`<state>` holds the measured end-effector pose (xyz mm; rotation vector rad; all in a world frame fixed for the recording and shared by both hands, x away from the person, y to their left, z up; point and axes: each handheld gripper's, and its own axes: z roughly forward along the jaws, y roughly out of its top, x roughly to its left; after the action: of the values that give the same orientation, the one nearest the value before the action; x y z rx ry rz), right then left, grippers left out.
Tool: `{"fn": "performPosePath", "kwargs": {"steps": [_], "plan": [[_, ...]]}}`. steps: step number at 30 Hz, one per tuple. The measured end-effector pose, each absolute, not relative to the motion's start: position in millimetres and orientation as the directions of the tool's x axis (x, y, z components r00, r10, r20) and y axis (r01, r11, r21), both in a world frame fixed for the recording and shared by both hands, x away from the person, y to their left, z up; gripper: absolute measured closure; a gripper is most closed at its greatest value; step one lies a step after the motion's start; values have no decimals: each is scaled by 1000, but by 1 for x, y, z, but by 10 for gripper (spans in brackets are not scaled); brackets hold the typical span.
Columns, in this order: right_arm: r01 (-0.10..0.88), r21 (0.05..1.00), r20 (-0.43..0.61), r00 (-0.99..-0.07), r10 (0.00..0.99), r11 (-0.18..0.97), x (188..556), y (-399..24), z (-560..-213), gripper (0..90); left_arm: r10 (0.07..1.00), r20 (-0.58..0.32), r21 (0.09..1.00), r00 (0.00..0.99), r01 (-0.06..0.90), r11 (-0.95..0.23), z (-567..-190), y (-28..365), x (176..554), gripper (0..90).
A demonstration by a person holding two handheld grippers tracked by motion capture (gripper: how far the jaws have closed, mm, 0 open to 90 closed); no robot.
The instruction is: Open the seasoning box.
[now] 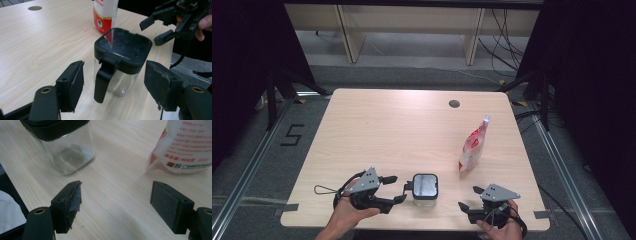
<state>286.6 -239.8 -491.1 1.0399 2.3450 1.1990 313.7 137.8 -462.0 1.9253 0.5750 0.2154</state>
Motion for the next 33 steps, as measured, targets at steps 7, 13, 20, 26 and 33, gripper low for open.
{"fn": "performPosePath", "kwargs": {"steps": [7, 13, 20, 26, 33], "plan": [[444, 801, 25, -695, 719, 401, 289, -241, -492, 262, 505, -115, 915, 855, 289, -280, -456, 138, 315, 444], [445, 802, 33, -699, 715, 399, 288, -241, -491, 269, 523, -92, 922, 848, 271, -277, -452, 135, 316, 648], [439, 807, 27, -695, 718, 394, 287, -238, -489, 277, 523, -50, 929, 851, 231, -288, -452, 127, 317, 820], [423, 812, 25, -715, 699, 403, 286, -238, -489, 308, 522, -49, 924, 851, 237, -299, -457, 119, 320, 835], [375, 852, 22, -724, 689, 366, 286, -238, -484, 440, 518, -22, 916, 855, 224, -332, -460, 114, 320, 831]]}}
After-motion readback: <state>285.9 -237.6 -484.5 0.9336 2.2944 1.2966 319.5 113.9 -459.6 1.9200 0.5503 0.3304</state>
